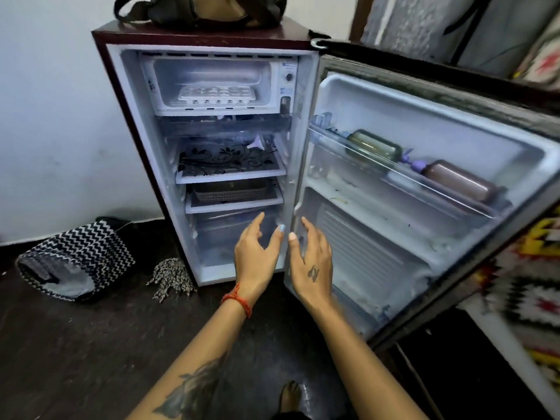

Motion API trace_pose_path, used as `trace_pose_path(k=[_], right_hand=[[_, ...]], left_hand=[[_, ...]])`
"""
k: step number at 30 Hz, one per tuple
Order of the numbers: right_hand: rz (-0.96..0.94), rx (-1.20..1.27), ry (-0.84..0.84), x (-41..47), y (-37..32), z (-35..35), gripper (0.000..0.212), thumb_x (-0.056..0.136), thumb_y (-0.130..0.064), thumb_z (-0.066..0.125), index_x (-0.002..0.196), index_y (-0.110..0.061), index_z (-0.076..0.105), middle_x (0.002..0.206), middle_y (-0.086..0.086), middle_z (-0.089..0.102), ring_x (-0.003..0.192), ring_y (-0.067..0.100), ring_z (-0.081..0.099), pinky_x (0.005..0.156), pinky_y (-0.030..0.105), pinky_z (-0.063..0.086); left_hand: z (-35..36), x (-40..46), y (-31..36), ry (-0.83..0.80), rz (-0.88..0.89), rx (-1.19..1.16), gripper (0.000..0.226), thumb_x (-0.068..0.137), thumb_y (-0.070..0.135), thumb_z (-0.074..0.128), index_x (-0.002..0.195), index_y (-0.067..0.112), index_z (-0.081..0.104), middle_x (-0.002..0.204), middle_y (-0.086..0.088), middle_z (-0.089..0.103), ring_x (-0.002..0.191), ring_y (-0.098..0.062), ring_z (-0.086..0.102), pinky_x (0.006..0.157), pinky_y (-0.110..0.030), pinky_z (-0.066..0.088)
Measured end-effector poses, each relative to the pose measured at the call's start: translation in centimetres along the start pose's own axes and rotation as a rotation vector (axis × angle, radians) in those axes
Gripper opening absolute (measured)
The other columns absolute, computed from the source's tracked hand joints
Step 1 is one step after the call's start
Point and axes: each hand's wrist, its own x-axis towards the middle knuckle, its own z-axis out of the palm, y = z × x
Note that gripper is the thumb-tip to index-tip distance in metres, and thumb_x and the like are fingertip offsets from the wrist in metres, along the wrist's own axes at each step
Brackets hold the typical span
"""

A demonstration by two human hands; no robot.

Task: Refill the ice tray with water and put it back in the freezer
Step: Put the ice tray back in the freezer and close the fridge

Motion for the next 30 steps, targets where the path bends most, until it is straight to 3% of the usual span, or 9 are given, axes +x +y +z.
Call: trace_pose_path(k=[4,9,13,20,22,25,27,30], right_hand=[[0.056,-0.054,0.051,-2.5,2.5,-2.3,0.061,0.090,-0.050,0.029,0.144,-0.023,0.035,0.149,0.002,0.037,0.138,0.018,0.029,0.103,0.020,0.020],[0.107,-0.076,0.133,-3.9,5.3,-5.4,0.057,0.094,-0.049,0.032,0.145,-0.025,0.032,0.151,0.004,0.034,0.140,0.019,0.026,0.111,0.030,0.022],[0.147,-0.079,0.209,-3.9,7.3,-8.0,0.049,0.099,-0.041,0.039,0.145,-0.027,0.032,0.152,0.003,0.031,0.141,0.018,0.023,0.109,0.027,0.020],[0.184,-0.084,0.358,-2.8,12.6,-14.1,0.061,0.091,-0.054,0.032,0.144,-0.024,0.035,0.149,0.006,0.037,0.138,0.021,0.032,0.112,0.032,0.025],[0.174,-0.084,0.387,-2.3,14.0,-16.4,0.064,0.089,-0.056,0.031,0.144,-0.023,0.036,0.148,0.006,0.038,0.137,0.021,0.033,0.110,0.028,0.026],[0.184,-0.091,0.419,-0.9,16.3,-19.7,0.060,0.091,-0.048,0.036,0.144,-0.022,0.034,0.148,0.007,0.037,0.137,0.022,0.032,0.106,0.021,0.021],[0.170,-0.093,0.442,0.2,17.9,-21.6,0.061,0.091,-0.048,0.036,0.145,-0.021,0.033,0.149,0.009,0.036,0.138,0.023,0.032,0.108,0.025,0.022],[0.163,-0.103,0.479,2.0,20.0,-24.1,0.065,0.091,-0.052,0.032,0.146,-0.019,0.031,0.149,0.010,0.036,0.139,0.024,0.032,0.111,0.033,0.025]], left_hand=[[2.3,-2.2,0.3,-0.083,0.006,-0.012,0.058,0.088,0.038,0.061,0.139,0.016,0.044,0.141,-0.004,0.048,0.125,-0.019,0.050,0.104,-0.034,0.042],[5.8,-4.5,1.2,-0.185,0.041,-0.006,0.059,0.087,0.040,0.060,0.139,0.016,0.044,0.140,-0.004,0.049,0.126,-0.018,0.049,0.106,-0.036,0.041],[9.4,-6.2,1.9,-0.277,0.081,0.016,0.058,0.088,0.042,0.058,0.139,0.018,0.044,0.142,-0.005,0.048,0.128,-0.019,0.047,0.106,-0.039,0.041],[17.6,-9.0,4.5,-0.378,0.112,0.008,0.062,0.090,0.043,0.055,0.143,0.018,0.036,0.146,-0.006,0.041,0.133,-0.020,0.042,0.106,-0.043,0.041],[19.9,-9.7,5.7,-0.396,0.118,0.001,0.063,0.090,0.043,0.054,0.144,0.018,0.033,0.147,-0.007,0.039,0.134,-0.021,0.040,0.107,-0.043,0.039],[23.5,-10.4,7.3,-0.407,0.143,0.018,0.064,0.092,0.041,0.054,0.146,0.019,0.029,0.148,-0.007,0.037,0.136,-0.019,0.037,0.110,-0.038,0.034],[25.6,-10.6,8.3,-0.413,0.152,0.020,0.065,0.093,0.039,0.053,0.148,0.018,0.025,0.151,-0.005,0.033,0.138,-0.017,0.032,0.113,-0.028,0.027],[28.6,-11.0,9.6,-0.388,0.177,0.017,0.068,0.093,0.037,0.052,0.149,0.016,0.019,0.155,-0.004,0.025,0.142,-0.016,0.025,0.106,-0.015,0.017]])
